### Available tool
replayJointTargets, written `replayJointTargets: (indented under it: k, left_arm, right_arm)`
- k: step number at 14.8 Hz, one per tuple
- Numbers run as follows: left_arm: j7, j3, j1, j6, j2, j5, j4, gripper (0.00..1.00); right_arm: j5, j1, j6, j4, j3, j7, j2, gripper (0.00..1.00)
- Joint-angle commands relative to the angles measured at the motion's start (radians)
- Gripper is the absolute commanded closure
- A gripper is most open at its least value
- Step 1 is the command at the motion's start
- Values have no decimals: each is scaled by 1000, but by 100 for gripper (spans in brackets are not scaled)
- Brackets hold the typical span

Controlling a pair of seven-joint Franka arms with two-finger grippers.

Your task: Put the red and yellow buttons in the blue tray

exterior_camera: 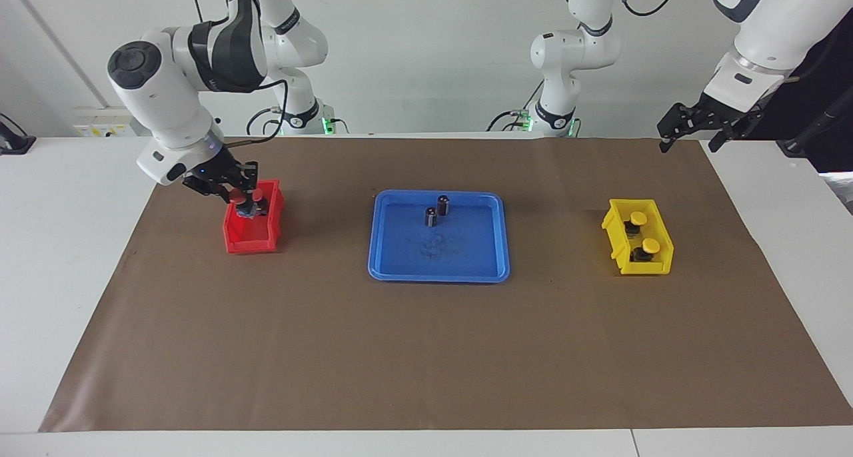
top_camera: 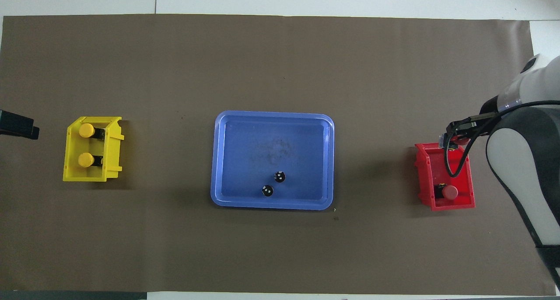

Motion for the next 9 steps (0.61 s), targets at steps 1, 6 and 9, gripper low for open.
replayJointTargets:
  k: [1,6,9]
  left_arm:
    - [3,2,3,39,-28,4,-42,0]
    - [1,2,5,138,-51,4,-146,0]
    - [3,2,31,210,-62,4,-204,0]
  right_arm:
    - [43,187,54,95,7,294,93,86]
    - [43,387,326,122,7,579,274,86]
    - [31,486,376,126,7,680,358,86]
